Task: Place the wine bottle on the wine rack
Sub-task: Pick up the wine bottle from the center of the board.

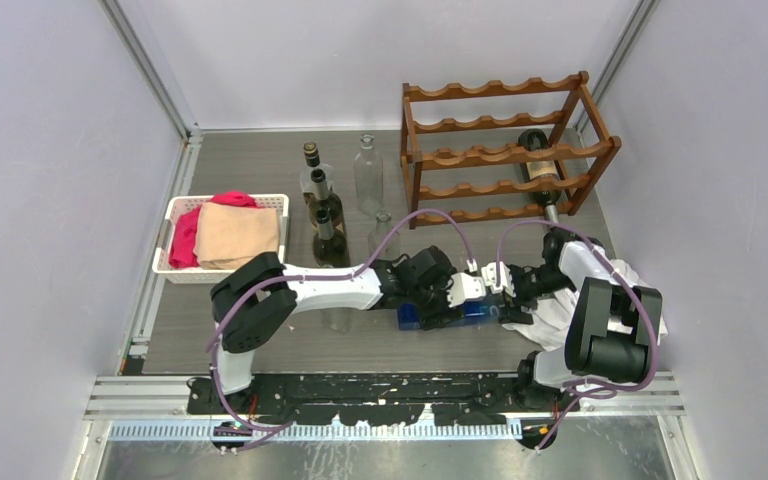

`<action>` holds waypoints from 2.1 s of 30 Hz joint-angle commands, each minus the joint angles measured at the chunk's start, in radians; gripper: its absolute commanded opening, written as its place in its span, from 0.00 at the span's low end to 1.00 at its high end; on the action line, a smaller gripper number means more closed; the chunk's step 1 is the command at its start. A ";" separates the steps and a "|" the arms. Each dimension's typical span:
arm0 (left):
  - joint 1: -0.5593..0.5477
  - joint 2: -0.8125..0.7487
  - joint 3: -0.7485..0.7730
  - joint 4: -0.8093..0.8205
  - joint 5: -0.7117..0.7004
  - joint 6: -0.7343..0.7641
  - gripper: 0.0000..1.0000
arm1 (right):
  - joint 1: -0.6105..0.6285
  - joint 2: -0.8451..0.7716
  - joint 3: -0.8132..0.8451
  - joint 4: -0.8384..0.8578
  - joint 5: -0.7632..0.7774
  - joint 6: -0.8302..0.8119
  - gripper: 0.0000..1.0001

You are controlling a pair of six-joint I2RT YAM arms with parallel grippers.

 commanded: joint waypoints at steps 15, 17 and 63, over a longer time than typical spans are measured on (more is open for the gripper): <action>-0.017 -0.106 -0.136 0.470 0.008 0.003 0.00 | 0.016 0.032 0.101 -0.086 -0.038 0.034 0.83; -0.020 -0.107 -0.144 0.488 0.001 0.006 0.00 | 0.018 0.028 0.089 -0.064 -0.032 0.037 0.85; -0.058 -0.346 -0.024 0.313 -0.061 -0.102 0.83 | -0.403 0.072 0.332 -0.467 -0.183 0.014 0.01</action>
